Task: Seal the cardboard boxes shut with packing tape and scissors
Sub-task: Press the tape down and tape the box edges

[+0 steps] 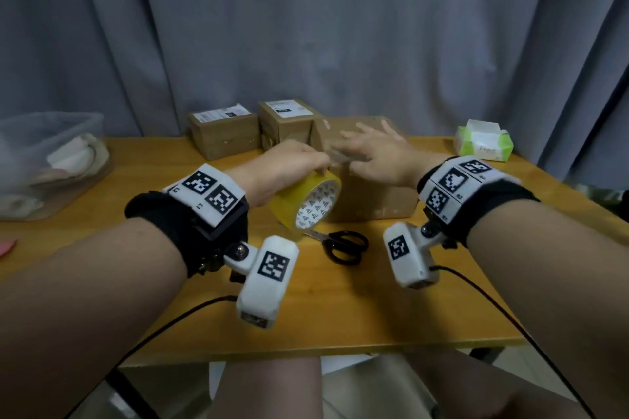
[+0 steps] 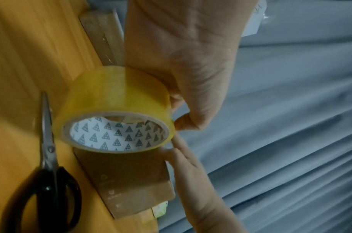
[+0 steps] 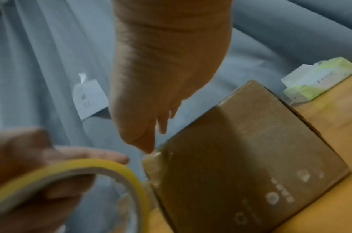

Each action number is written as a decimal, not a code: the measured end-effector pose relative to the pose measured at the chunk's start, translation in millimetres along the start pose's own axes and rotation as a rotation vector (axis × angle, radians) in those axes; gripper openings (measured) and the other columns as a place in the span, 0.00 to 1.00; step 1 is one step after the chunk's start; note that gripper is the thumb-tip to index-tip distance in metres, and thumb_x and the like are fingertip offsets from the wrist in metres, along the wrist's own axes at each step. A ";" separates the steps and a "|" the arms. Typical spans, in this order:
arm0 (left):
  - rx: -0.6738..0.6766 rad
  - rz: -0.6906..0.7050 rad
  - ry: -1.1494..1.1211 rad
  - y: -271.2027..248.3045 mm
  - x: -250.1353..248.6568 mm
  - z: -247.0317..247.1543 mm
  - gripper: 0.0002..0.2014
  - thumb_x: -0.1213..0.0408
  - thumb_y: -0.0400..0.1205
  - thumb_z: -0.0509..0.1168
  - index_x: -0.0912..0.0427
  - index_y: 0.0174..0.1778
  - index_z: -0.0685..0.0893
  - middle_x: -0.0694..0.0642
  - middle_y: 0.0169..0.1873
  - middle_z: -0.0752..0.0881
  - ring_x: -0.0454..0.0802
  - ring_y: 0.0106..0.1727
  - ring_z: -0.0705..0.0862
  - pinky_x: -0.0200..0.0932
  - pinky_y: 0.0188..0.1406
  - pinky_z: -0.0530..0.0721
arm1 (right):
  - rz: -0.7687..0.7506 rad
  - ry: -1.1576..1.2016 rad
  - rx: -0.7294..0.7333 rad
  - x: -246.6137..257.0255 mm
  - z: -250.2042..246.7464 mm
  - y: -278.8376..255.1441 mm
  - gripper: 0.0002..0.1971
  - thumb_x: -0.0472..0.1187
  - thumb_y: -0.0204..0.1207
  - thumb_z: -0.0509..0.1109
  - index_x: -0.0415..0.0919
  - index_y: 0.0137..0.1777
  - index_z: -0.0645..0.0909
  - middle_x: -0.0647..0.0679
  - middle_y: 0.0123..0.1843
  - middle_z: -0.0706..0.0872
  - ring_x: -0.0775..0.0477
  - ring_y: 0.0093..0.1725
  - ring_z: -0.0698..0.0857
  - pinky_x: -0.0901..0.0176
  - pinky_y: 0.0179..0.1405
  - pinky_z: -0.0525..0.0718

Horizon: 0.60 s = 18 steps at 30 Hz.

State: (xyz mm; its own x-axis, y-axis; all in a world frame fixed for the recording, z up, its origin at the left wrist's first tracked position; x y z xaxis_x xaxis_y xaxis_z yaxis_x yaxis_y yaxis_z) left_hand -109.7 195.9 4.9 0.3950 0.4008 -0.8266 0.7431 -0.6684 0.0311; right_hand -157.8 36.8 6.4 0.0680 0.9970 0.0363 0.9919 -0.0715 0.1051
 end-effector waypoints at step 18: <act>-0.127 0.209 0.645 -1.7 34.8 -32.8 0.22 0.42 0.81 0.60 0.47 0.68 0.80 0.51 0.61 0.85 0.48 0.59 0.83 0.38 0.48 0.75 | 0.186 0.022 0.010 18.1 26.2 32.1 0.34 0.69 0.80 0.46 0.46 0.77 0.61 0.42 0.78 0.70 0.38 0.79 0.65 0.32 0.77 0.55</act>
State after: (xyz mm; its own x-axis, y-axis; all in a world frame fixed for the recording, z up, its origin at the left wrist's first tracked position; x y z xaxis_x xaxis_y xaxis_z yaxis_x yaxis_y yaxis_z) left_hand -79.5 231.5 -5.4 0.7499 0.5905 -0.2981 0.6585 -0.7094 0.2512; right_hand -121.9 53.3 -15.6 0.2477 0.9659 0.0757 0.9635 -0.2538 0.0851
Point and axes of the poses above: each hand's wrist, its own y-axis towards the middle knuckle, its own z-axis out of the palm, x = y × z, the point moved 3 cm from there along y, towards the middle knuckle
